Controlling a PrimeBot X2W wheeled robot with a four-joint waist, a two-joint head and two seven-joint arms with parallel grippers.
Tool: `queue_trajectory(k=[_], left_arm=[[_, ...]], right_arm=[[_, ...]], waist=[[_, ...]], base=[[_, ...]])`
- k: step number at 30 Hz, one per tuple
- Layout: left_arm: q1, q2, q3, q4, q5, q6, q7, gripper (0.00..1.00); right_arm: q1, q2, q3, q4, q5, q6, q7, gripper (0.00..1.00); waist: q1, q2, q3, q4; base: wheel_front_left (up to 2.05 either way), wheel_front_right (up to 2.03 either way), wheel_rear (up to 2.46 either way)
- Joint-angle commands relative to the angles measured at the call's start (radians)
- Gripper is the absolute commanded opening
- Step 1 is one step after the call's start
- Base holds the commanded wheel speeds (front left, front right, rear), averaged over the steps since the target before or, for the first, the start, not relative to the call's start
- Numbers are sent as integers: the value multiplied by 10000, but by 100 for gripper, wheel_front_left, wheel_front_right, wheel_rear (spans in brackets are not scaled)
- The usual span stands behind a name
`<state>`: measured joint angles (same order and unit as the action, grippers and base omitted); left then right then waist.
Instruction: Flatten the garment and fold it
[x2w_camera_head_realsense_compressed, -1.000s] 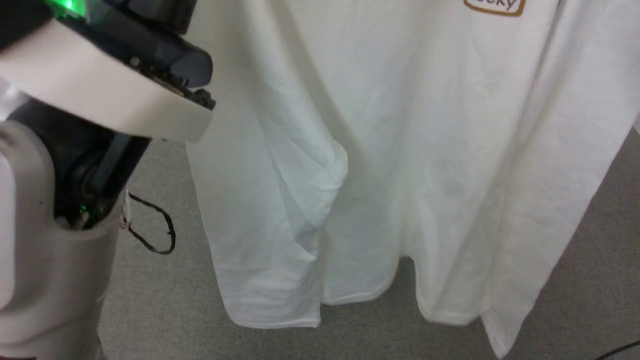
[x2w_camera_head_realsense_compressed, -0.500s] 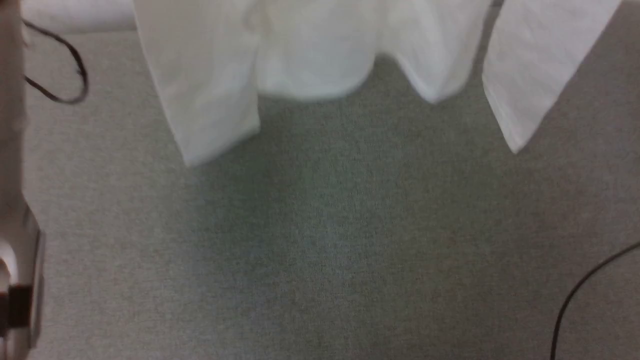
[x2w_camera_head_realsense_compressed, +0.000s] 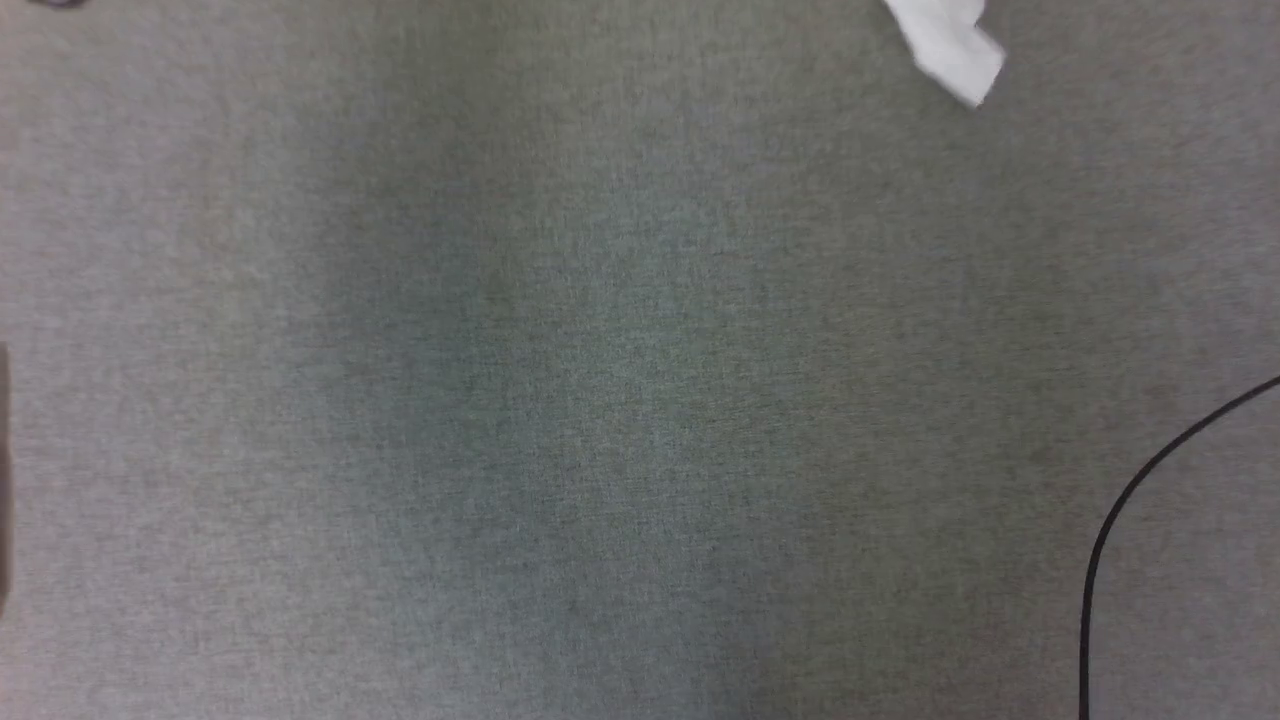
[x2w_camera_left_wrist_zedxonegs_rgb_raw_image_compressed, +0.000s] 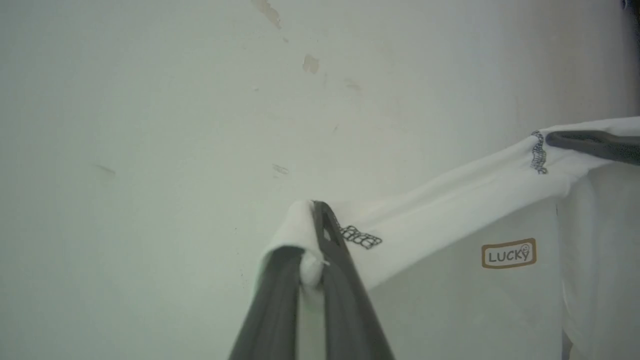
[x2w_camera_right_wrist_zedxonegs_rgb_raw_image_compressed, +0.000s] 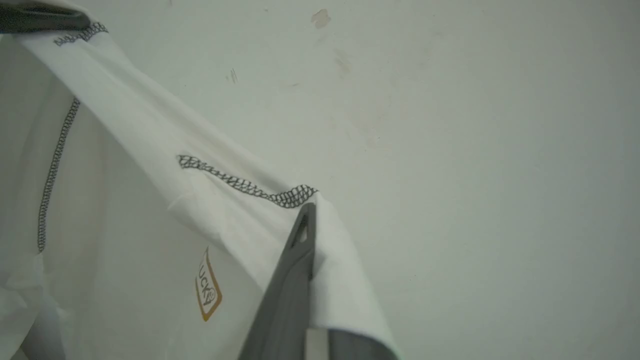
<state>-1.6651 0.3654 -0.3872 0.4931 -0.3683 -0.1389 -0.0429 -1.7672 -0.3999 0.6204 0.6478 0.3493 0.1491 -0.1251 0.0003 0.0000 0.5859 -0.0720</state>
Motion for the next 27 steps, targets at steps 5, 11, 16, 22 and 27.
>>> queue_trajectory(k=[5, 11, 16, 22, 27], left_arm=[[795, -89, -209, 761, -244, 91, -808, 0], [3526, -877, -473, 1176, -859, 115, -1774, 0], [6515, -1345, -856, 1100, -1101, 190, -2070, 0], [9726, -1224, -1307, 711, -1243, 308, -2127, 0], [11877, -719, -1517, 53, -1451, 587, -1736, 0]], right_arm=[[673, 100, 402, 937, 351, -184, -561, 0], [2933, 737, 1349, 1207, 1241, -184, -1013, 0], [5410, 916, 2245, 731, 2417, -184, -1092, 0], [8084, 707, 3144, -353, 3793, -184, -984, 0], [9789, 250, 3858, -1159, 4367, -184, -617, 0]], waist=[[-3, 0, 306, 357], [-3, 0, -617, 612], [-3, 0, -1821, 758], [-3, 0, -3272, 796], [-3, 0, -4217, 885]], base=[[0, 0, 0], [0, 0, 0], [0, 0, 0], [0, 0, 0], [0, 0, 0]])
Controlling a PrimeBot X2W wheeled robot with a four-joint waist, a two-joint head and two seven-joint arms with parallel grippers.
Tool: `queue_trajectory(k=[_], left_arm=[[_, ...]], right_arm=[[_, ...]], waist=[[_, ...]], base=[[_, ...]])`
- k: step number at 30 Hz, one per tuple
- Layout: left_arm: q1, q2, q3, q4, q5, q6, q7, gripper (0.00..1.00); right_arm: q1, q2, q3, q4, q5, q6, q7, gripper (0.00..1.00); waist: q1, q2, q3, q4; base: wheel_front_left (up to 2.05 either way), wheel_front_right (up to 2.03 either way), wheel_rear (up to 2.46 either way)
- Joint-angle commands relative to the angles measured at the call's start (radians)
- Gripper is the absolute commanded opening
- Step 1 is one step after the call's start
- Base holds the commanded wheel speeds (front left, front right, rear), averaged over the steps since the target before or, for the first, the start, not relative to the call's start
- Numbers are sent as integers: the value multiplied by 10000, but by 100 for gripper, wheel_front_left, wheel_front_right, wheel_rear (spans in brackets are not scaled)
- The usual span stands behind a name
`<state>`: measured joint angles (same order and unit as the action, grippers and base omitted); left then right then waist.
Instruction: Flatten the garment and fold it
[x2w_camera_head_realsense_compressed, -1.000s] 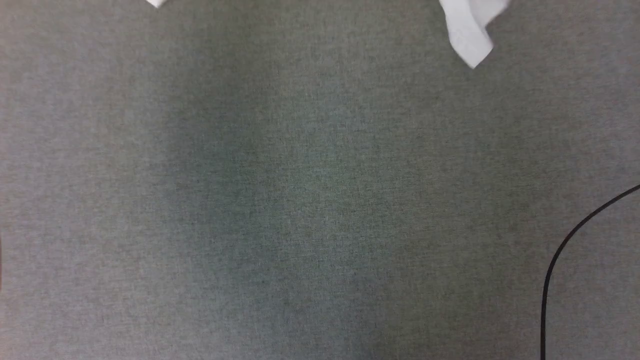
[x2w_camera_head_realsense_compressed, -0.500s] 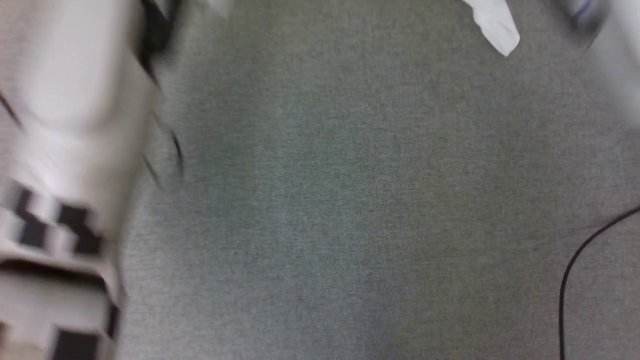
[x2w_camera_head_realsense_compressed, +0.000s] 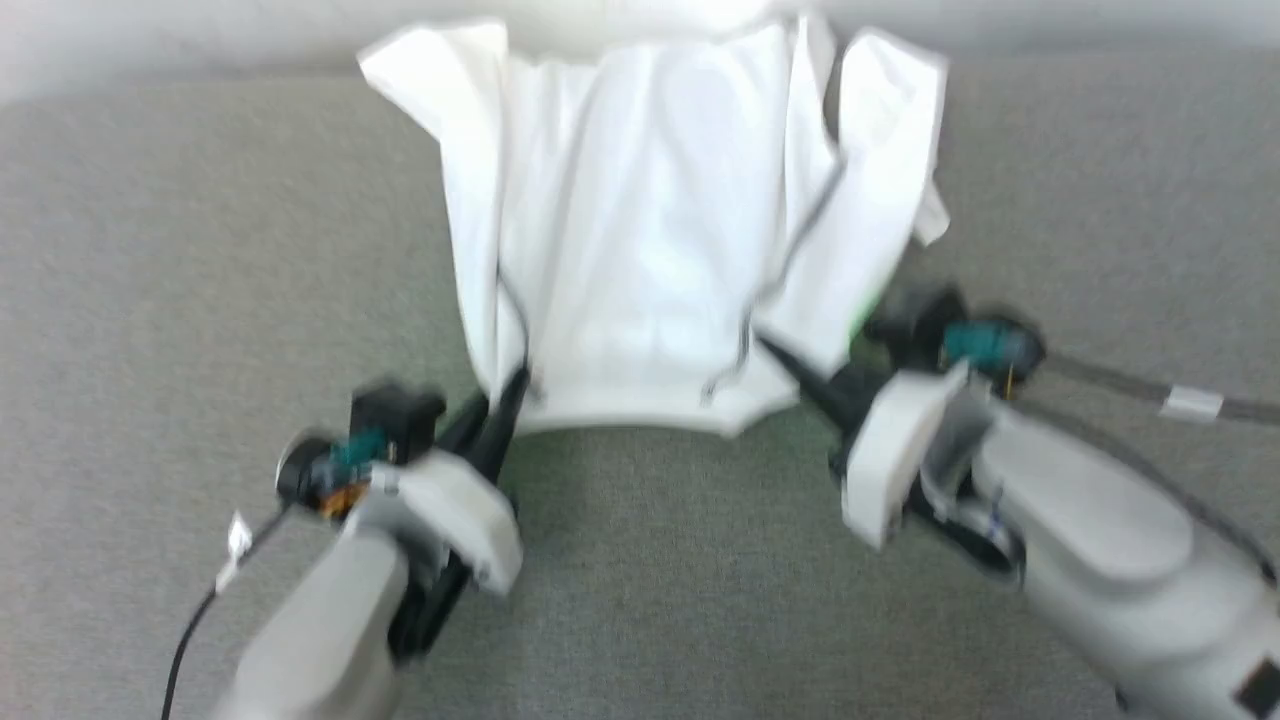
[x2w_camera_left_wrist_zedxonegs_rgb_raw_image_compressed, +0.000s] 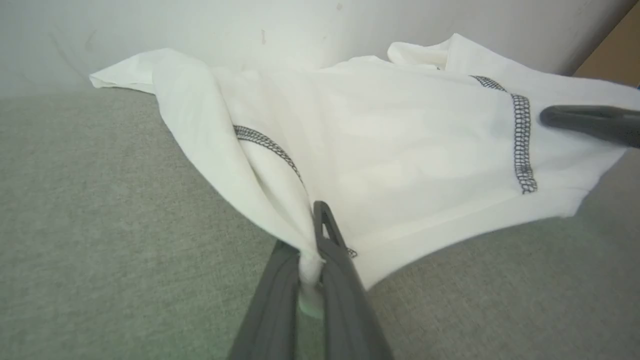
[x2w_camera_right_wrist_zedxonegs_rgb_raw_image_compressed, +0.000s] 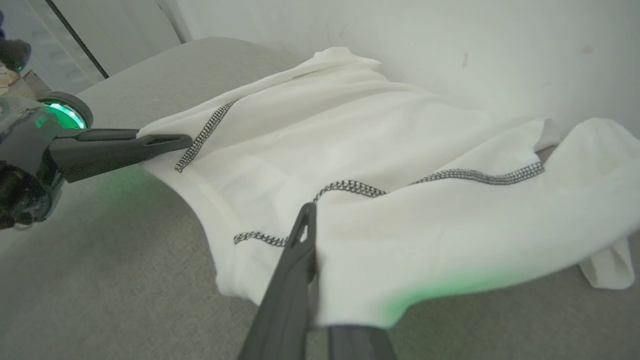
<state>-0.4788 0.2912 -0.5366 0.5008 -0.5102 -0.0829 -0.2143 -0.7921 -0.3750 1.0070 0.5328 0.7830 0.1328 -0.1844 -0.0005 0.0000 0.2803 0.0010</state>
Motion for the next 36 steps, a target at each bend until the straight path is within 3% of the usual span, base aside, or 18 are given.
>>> queue_trajectory(k=[1, 7, 16, 27, 36], left_arm=[[385, 144, -58, -214, -68, 106, 122, 0], [2205, 875, -104, -1634, -348, 624, 1008, 0], [4364, 1455, -629, -3530, -964, 1004, 2736, 0], [5798, 1733, -1261, -4417, -1741, 1072, 4241, 0], [5951, 1549, -1406, -4254, -2040, 952, 4316, 0]], right_arm=[[335, -92, 127, -155, 135, -21, 95, 0], [1872, -701, 616, -880, 726, -21, 986, 0], [4013, -1617, -191, -1617, 1892, -21, 3090, 0], [6800, -2412, -2735, -2631, 2315, -21, 5678, 0], [8472, -1663, -5102, -3419, 758, -21, 7121, 0]], waist=[[5, 0, -1322, 180], [5, 0, -2125, 414], [5, 0, -2860, 601], [5, 0, -3168, 620], [5, 0, -3084, 537]], base=[[0, 0, 0], [0, 0, 0], [0, 0, 0], [0, 0, 0], [0, 0, 0]])
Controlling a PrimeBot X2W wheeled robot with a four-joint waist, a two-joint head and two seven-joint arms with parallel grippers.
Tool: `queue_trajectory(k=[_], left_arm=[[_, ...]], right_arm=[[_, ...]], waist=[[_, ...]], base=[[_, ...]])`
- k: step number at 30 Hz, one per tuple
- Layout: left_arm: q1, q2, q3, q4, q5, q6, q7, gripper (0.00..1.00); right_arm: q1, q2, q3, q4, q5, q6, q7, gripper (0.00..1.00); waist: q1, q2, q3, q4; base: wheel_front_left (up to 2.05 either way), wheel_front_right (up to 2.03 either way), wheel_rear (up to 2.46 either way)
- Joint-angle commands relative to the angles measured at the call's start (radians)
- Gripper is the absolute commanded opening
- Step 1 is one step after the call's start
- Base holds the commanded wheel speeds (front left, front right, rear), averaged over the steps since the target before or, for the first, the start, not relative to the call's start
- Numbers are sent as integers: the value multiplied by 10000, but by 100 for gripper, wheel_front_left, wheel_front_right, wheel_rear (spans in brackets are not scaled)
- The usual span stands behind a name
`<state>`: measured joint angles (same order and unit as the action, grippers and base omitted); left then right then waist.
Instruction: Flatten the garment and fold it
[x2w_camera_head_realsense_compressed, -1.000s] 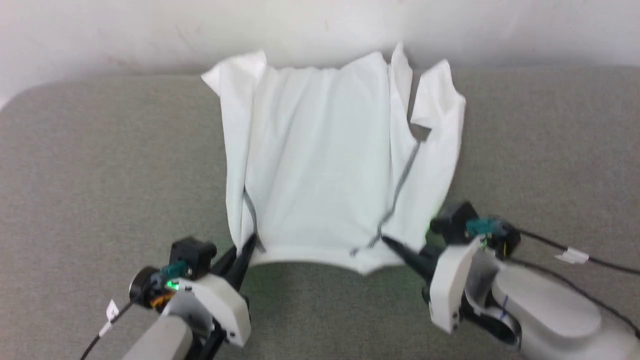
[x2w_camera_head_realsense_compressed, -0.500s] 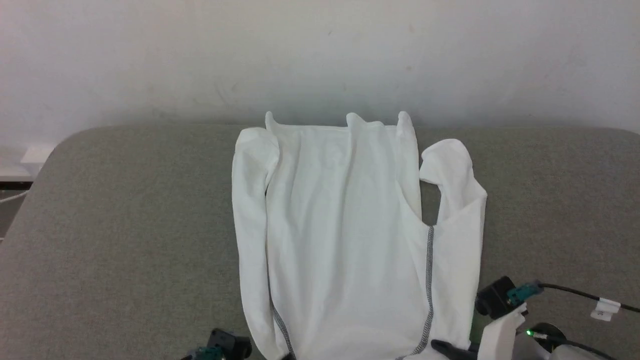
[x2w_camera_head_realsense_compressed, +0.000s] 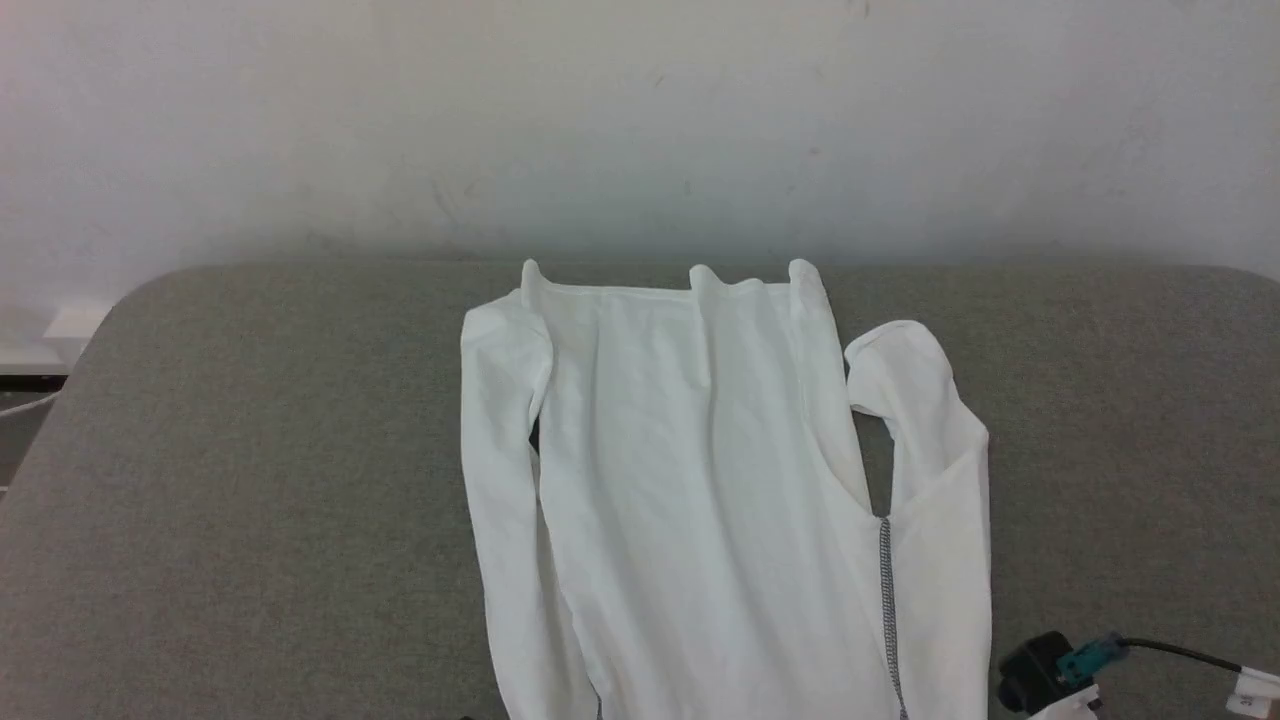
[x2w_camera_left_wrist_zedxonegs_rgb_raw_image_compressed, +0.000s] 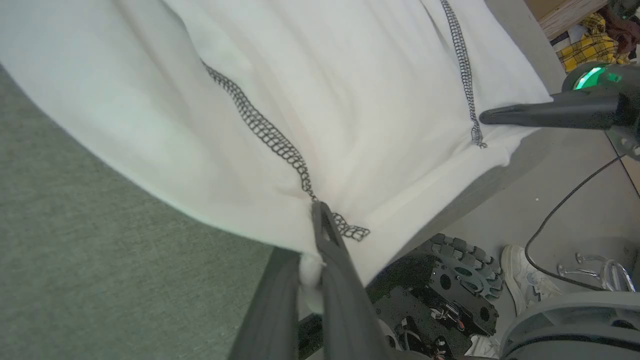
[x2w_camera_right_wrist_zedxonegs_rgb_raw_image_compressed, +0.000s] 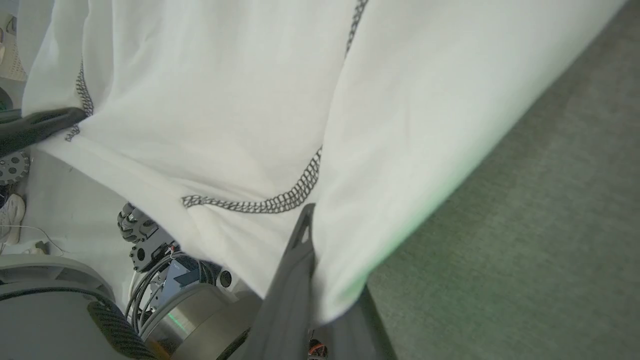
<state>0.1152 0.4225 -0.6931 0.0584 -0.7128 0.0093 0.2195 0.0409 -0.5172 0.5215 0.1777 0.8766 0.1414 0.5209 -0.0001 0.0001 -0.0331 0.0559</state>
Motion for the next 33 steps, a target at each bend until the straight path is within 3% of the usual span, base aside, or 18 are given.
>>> queue_trajectory(k=[1, 2, 3, 11, 12, 16, 20, 24, 33], left_arm=[[-60, 208, 183, 203, 6, 22, -91, 0], [-157, 187, 212, 228, 57, 17, -186, 53], [-263, 150, 259, 244, 90, 19, -290, 100], [-1503, -151, 1306, -495, 372, 166, -1984, 100], [-1503, -151, 1306, -495, 372, 166, -1984, 100], [-2272, -457, 2146, -715, 615, 481, -3380, 100], [-2992, -715, 2531, -418, 1308, 811, -4427, 100], [-3390, -1311, 2782, -205, 1710, 948, -4753, 100], [-3449, -2400, 3460, -53, 2457, 532, -4809, 100]], right_arm=[[234, -124, -562, 2, -432, -107, 113, 13], [313, 22, -926, -136, -655, -107, 119, 100], [387, 164, -1248, -308, -823, -107, 207, 100], [148, 700, -4335, -2566, -1691, -107, 1058, 100], [148, 700, -4335, -2566, -1691, -107, 1058, 100], [-1078, 673, -5231, -2989, -3243, -107, 675, 100], [-2700, 740, -5185, -2061, -4359, -107, 40, 100], [-4174, 543, -4614, -301, -4852, -107, -3, 100], [-6765, 168, -3605, 3431, -4848, -107, 339, 100]], waist=[[1, -1, 98, -11], [1, -1, 161, -4], [1, -1, 225, 12], [1, -1, 1062, 276], [1, -1, 1062, 276], [1, -1, 1877, 533], [1, -1, 2624, 895], [1, -1, 3232, 1324], [1, -1, 3902, 2160]], base=[[0, 0, 0], [0, 0, 0], [0, 0, 0], [0, 0, 0], [0, 0, 0], [0, 0, 0], [0, 0, 0], [0, 0, 0], [0, 0, 0]])
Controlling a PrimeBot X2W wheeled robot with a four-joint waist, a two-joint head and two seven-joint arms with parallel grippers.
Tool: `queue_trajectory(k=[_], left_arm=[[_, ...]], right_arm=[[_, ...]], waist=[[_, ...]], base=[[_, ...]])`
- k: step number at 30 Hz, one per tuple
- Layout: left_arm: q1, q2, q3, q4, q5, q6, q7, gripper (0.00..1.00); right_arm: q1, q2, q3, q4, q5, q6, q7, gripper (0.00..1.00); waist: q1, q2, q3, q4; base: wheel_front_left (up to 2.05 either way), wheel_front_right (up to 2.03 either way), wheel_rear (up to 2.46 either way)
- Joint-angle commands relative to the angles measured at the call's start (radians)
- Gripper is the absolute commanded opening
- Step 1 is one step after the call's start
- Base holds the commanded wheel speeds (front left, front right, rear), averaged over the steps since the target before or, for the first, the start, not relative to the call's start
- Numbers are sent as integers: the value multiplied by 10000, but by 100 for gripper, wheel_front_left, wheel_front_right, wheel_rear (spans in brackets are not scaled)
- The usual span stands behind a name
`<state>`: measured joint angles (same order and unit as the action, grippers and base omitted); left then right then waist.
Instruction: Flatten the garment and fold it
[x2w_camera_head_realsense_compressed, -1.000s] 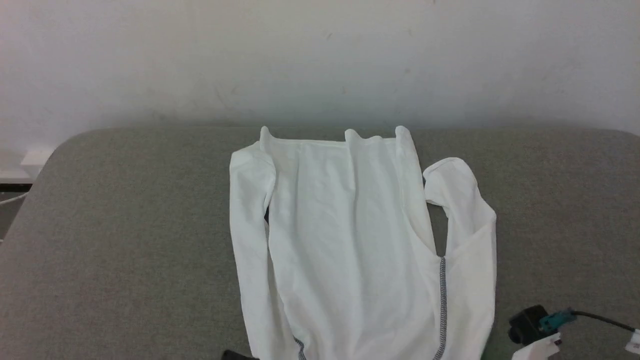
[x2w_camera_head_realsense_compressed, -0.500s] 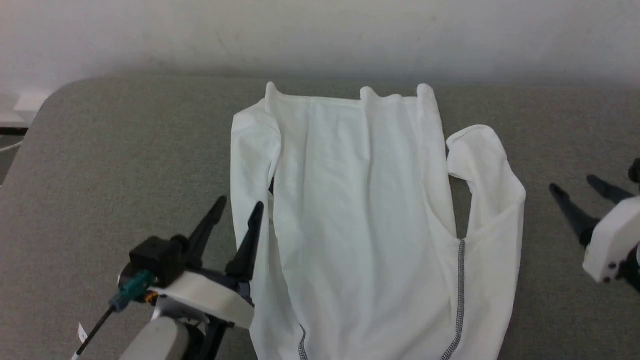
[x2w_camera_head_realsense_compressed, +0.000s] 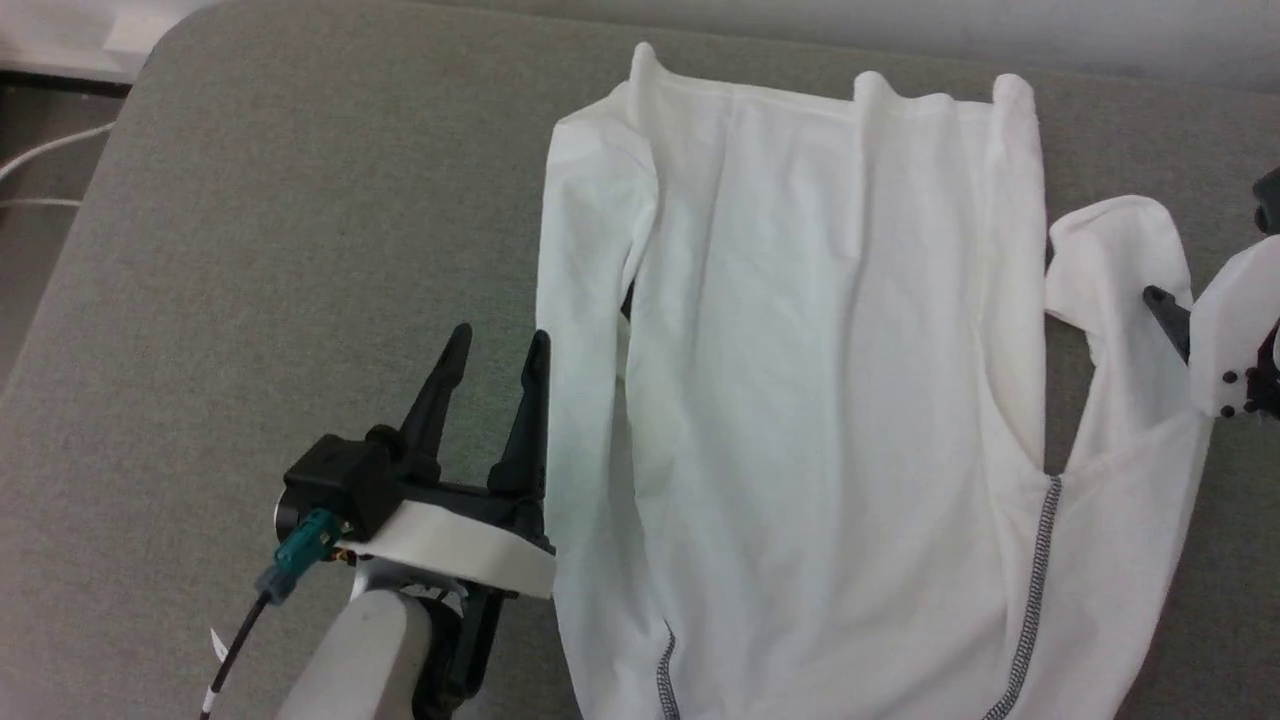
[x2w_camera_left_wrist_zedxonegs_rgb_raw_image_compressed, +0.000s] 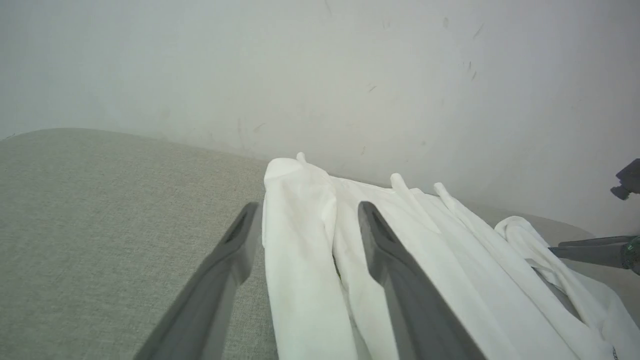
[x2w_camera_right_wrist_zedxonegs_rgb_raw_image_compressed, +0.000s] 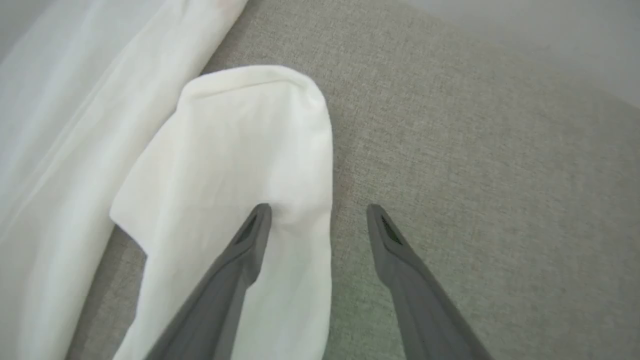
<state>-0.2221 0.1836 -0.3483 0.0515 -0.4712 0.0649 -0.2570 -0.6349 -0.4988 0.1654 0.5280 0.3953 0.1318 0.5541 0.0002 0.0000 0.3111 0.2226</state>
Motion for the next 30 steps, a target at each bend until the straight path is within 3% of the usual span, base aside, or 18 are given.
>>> queue_trajectory(k=[1, 8, 9, 10, 14, 19, 30], left_arm=[[-58, -87, 83, 47, 123, -99, -44, 100], [48, -546, 499, 261, 574, -542, -46, 100], [64, -598, 546, 303, 619, -595, -46, 100], [84, -645, 593, 351, 657, -642, -46, 100], [141, -774, 736, 558, 810, -815, -46, 100], [223, -873, 908, 758, 982, -976, -46, 100], [829, -924, 1453, 960, 1104, -1172, -47, 100]], right_arm=[[-153, -76, 99, 218, -39, -11, 16, 100], [-605, -210, 727, 1802, 156, -11, -362, 100], [-600, -198, 853, 1920, 308, -11, -426, 93], [-587, -220, 1021, 1997, 413, -11, -516, 0], [-583, -343, 1426, 2212, 927, -11, -1061, 0], [-679, -512, 1211, 2567, 1479, -11, -2240, 0], [-258, -715, -683, 3111, 1917, -11, -4772, 0]], waist=[[-2, 0, 478, 547], [-2, 0, 534, 693], [-2, 0, 526, 683], [-2, 0, 514, 660], [-2, 0, 408, 496], [-2, 0, 28, 263], [-2, 0, -1323, -284]], base=[[0, 0, 0], [0, 0, 0], [0, 0, 0], [0, 0, 0], [0, 0, 0], [0, 0, 0], [0, 0, 0]])
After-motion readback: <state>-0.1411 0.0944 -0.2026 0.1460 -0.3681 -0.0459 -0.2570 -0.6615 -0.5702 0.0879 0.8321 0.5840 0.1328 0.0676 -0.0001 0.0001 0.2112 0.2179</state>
